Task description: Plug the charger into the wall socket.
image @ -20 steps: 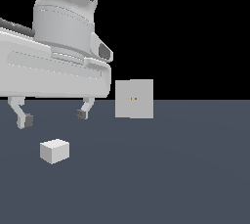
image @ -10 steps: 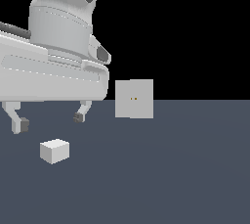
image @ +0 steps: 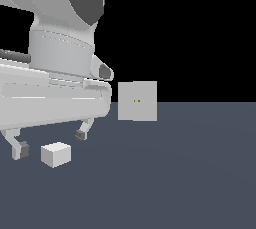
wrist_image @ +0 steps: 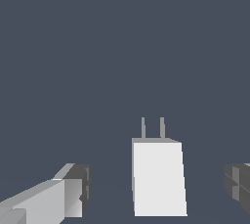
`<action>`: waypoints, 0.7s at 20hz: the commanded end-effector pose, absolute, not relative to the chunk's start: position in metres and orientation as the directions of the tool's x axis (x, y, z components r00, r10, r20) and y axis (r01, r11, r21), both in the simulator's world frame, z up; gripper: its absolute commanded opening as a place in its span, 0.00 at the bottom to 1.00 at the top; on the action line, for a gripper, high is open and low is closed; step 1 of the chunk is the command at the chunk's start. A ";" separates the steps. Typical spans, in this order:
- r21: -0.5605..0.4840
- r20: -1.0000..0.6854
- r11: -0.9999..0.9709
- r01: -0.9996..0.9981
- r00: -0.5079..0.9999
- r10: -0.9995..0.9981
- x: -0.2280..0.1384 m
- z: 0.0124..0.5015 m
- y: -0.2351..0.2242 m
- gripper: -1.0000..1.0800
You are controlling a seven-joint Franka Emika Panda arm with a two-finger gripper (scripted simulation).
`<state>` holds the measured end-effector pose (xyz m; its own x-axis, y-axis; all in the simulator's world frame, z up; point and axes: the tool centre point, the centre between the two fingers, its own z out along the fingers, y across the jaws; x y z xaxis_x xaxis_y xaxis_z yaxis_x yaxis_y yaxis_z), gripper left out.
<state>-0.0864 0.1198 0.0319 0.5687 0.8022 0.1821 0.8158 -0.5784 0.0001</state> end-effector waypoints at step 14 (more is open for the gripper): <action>0.000 0.182 -0.578 0.816 0.568 0.803 -0.086 0.012 0.120 0.00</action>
